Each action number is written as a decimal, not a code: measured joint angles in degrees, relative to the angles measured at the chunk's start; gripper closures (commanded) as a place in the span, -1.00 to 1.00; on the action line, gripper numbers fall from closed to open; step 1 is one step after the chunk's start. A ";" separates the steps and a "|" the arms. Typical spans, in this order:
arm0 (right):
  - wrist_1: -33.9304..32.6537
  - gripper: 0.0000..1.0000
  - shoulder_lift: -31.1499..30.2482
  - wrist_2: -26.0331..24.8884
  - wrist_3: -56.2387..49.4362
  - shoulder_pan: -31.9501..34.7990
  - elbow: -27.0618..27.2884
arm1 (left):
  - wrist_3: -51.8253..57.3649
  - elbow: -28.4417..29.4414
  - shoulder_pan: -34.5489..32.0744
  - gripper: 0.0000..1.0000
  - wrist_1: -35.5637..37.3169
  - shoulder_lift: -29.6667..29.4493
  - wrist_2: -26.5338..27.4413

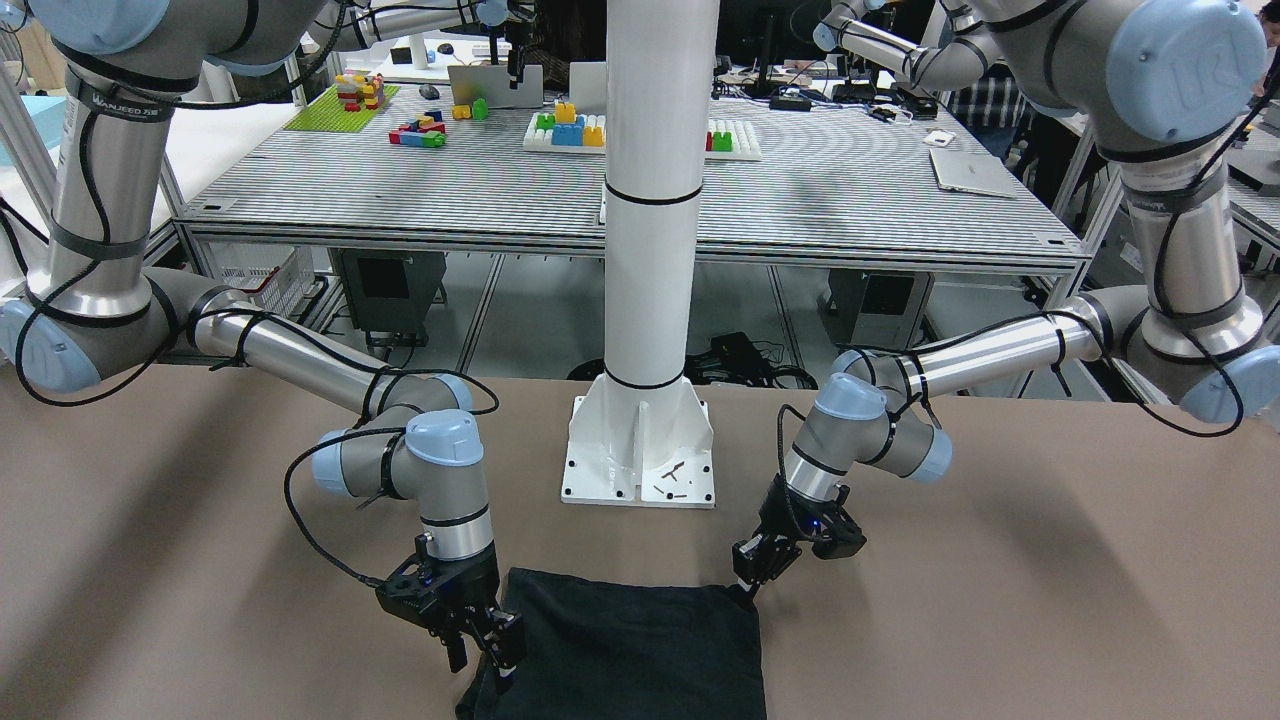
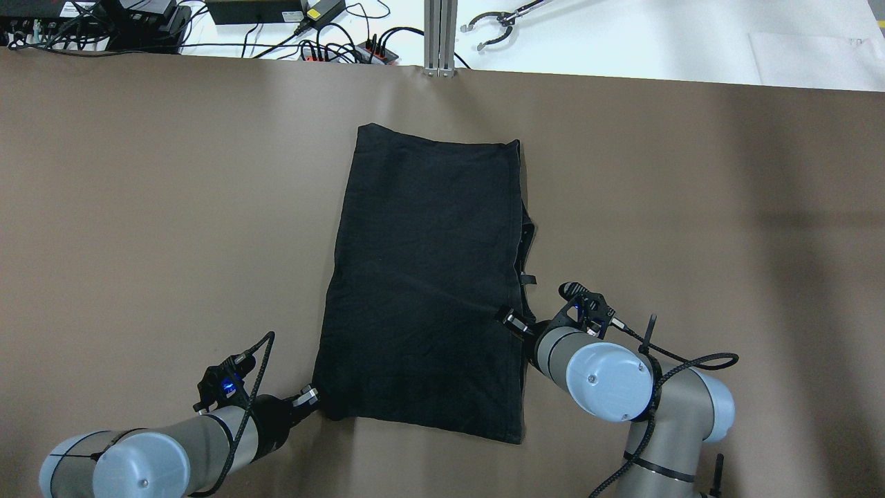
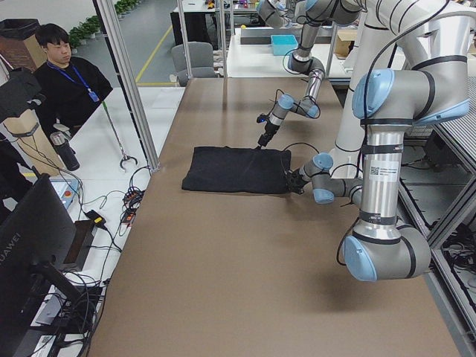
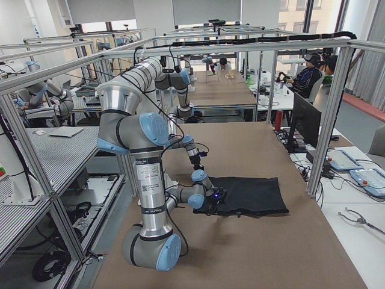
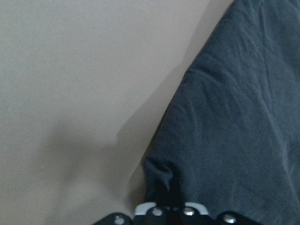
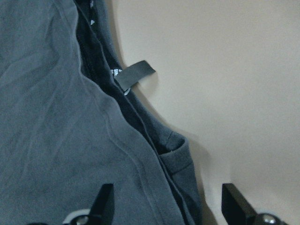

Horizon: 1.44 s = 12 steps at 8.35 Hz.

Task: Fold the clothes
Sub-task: 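Grasp the two near corners of the folded shirt with both grippers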

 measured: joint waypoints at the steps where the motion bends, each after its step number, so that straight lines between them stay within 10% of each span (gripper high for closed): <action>1: 0.01 -0.59 0.10 -0.29 0.24 -0.27 -0.30 | 0.04 -0.04 -0.05 1.00 0.00 -0.05 0.01; 6: 0.02 -0.29 0.18 -1.33 3.41 -2.61 -0.50 | 0.10 -0.01 -0.19 1.00 0.00 -0.34 -0.01; 12: -0.06 1.00 0.80 -3.59 5.81 -4.60 -0.63 | 0.11 -0.15 -0.20 1.00 0.00 -0.39 -0.05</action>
